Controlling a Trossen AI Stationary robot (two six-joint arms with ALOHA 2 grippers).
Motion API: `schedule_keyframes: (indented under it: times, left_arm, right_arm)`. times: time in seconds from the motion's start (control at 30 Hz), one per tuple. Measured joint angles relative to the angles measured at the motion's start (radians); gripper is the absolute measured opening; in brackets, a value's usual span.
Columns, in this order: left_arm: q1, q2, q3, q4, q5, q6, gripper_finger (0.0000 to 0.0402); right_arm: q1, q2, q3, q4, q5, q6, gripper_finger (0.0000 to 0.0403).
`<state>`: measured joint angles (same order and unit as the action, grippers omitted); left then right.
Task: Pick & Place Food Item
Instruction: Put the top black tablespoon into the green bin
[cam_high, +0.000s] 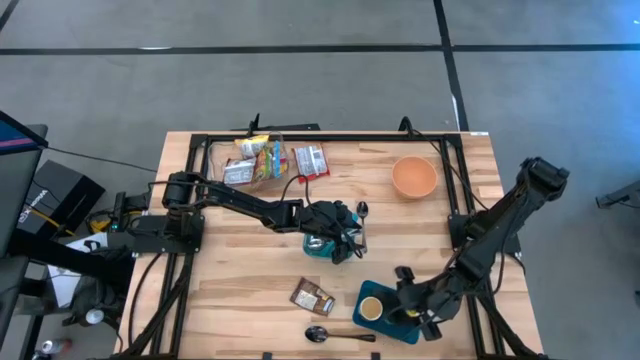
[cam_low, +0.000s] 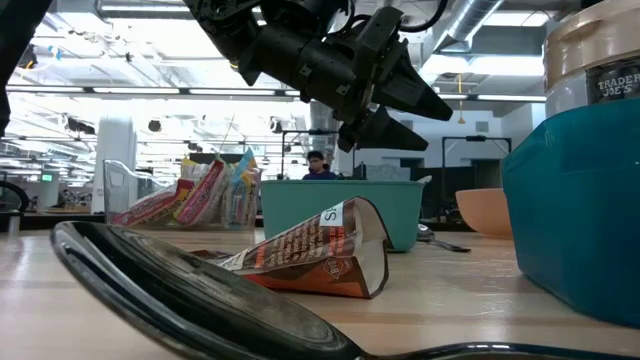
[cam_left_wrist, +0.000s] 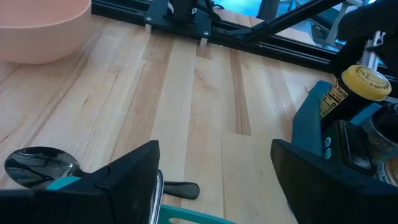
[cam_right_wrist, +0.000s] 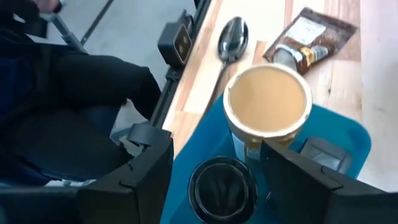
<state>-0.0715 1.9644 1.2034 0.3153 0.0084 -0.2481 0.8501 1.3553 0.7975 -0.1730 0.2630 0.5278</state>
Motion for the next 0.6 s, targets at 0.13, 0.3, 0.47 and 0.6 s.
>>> schedule_keyframes:
  times: [0.13, 0.3, 0.47, 0.6]
  left_arm:
    - [0.000, 0.000, 0.000, 0.000, 0.000, -0.008, 0.0301]
    - [0.000, 0.000, 0.000, 0.000, 0.000, -0.078, 0.0302]
    - [0.000, 0.000, 0.000, 0.000, 0.000, -0.082, 0.0301]
    - [0.000, -0.018, 0.000, 0.001, 0.000, -0.081, 0.0301]
  right_arm:
    - [0.000, -0.047, 0.000, -0.019, 0.000, -0.007, 0.0235]
    - [0.000, -0.112, 0.000, -0.058, 0.024, -0.017, 0.0235]
    - [-0.003, -0.181, 0.000, -0.117, 0.104, -0.031, 0.0235]
    - [-0.003, -0.231, 0.000, -0.164, 0.165, -0.031, 0.0235]
